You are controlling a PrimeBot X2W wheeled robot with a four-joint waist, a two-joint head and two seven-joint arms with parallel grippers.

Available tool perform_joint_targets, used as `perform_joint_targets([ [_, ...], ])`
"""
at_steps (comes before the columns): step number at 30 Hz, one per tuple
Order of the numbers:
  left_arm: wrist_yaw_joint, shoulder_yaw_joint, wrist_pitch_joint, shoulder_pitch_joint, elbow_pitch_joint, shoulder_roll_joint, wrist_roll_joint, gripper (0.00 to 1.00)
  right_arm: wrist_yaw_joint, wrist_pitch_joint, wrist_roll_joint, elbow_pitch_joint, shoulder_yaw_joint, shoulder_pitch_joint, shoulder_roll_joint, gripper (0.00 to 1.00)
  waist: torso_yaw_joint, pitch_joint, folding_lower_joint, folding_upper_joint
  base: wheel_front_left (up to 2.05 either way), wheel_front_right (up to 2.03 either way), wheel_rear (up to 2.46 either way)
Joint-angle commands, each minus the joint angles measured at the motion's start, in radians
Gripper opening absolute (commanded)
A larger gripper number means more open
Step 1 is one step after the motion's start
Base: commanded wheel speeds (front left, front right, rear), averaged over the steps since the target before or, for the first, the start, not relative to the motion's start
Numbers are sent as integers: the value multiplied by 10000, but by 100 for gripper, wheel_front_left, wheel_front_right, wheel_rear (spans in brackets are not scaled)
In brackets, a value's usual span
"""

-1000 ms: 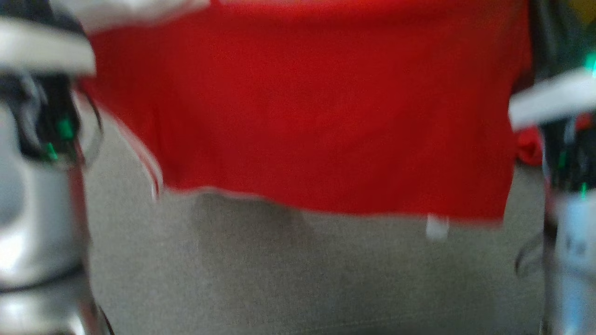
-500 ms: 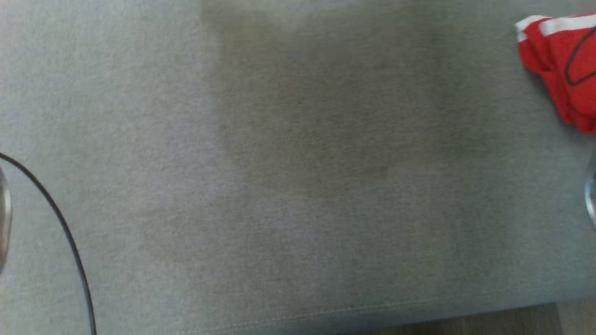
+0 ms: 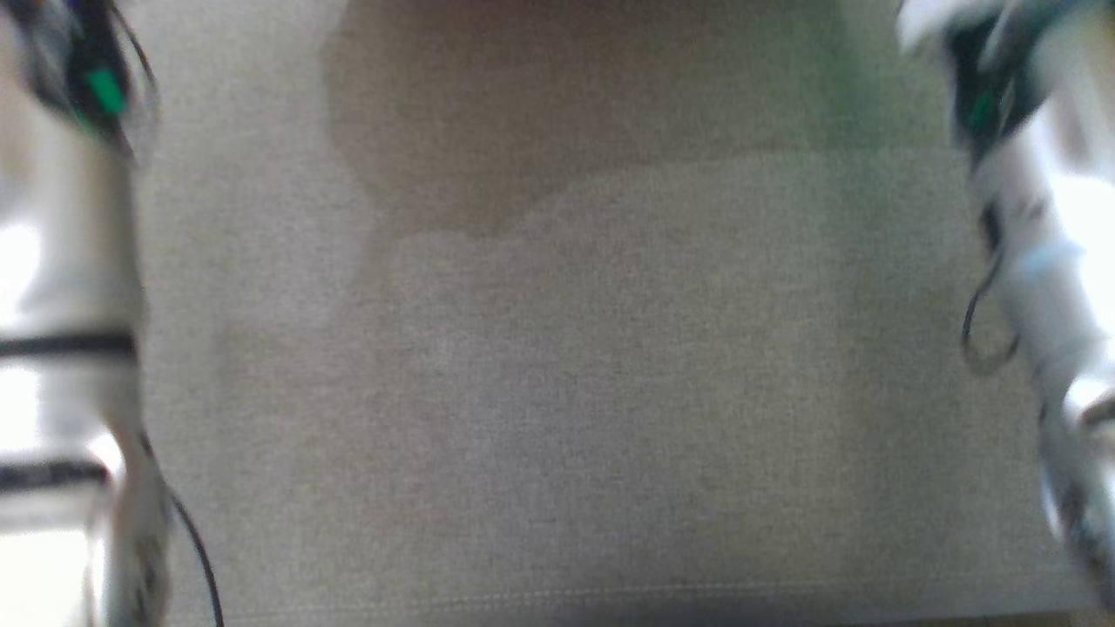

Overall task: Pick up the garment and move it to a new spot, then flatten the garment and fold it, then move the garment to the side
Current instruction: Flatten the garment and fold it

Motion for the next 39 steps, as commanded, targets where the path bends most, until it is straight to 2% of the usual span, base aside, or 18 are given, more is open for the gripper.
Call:
perform_joint_targets([
  [1,-49,125,-49,89,-483,475,24,0,-9,150,204,-248,252,155,52,0,92,-304,-1,0,0,0,0],
  [5,-57,-493,-50,2215,-804,528,-357,0,-9,860,794,-464,1438,1693,-284,0,185,-919,-1,0,0,0,0],
  [14,-60,-1768,-50,5848,-1718,1371,-1098,0,-9,1811,2148,-2019,3529,4313,-1732,0,330,-2067,-1,0,0,0,0],
  [23,-60,-2371,-51,7548,-2776,1853,-1248,0,-9,2353,3171,-3159,4268,5701,-2731,0,511,-2831,-1,0,0,0,0],
  [30,-61,-3088,98,8561,-3465,2236,-1379,0,-9,3186,3847,-3897,4701,6777,-3290,0,507,-3622,-1,0,0,0,0],
  [39,67,-3348,647,10002,-4927,3023,-1265,0,-9,4380,4605,-5153,4887,8035,-4136,0,485,-4083,-1,0,0,0,0],
])
